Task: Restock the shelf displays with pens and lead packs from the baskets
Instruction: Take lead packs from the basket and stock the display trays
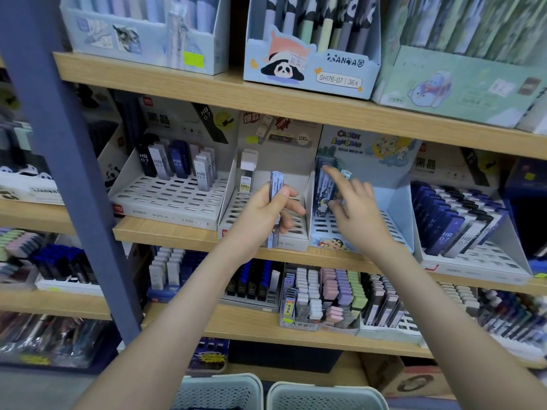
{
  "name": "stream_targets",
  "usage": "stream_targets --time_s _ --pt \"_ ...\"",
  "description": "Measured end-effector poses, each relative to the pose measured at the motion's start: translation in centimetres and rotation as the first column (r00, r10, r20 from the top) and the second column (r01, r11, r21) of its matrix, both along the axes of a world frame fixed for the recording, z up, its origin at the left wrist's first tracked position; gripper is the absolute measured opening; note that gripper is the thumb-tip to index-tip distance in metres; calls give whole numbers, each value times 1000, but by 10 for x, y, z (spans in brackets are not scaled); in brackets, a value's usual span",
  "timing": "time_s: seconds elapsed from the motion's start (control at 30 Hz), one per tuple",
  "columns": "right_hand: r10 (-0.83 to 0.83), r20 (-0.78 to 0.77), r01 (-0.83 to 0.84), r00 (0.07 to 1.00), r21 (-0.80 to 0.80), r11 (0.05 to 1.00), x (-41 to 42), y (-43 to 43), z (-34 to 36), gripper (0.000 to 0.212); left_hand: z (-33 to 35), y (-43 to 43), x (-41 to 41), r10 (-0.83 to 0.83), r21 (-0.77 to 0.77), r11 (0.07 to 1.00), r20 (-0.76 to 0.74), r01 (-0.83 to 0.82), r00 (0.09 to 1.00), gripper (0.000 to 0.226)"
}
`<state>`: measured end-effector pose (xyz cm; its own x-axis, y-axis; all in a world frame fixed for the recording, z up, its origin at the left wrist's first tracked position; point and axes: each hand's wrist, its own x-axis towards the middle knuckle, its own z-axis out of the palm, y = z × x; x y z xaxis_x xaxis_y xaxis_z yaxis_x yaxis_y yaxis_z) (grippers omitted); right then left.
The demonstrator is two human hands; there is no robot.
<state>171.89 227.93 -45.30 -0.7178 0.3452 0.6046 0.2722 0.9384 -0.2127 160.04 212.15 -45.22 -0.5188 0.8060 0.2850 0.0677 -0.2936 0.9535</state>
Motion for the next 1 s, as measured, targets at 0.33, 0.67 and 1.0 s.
stream_targets --time_s 0.33,0.67,1.0 --pt "129 -169 -165 977 -221 961 13 -48 35 45 7 6 12 -232 5 972 154 234 960 71" --pt "-40 -523 -350 851 -624 699 37 -48 56 20 -1 6 24 252 12 939 -705 -344 663 22" --pt "-7 -320 -165 947 -506 846 18 -23 38 19 -71 40 17 463 511 850 -840 -128 -284 31"
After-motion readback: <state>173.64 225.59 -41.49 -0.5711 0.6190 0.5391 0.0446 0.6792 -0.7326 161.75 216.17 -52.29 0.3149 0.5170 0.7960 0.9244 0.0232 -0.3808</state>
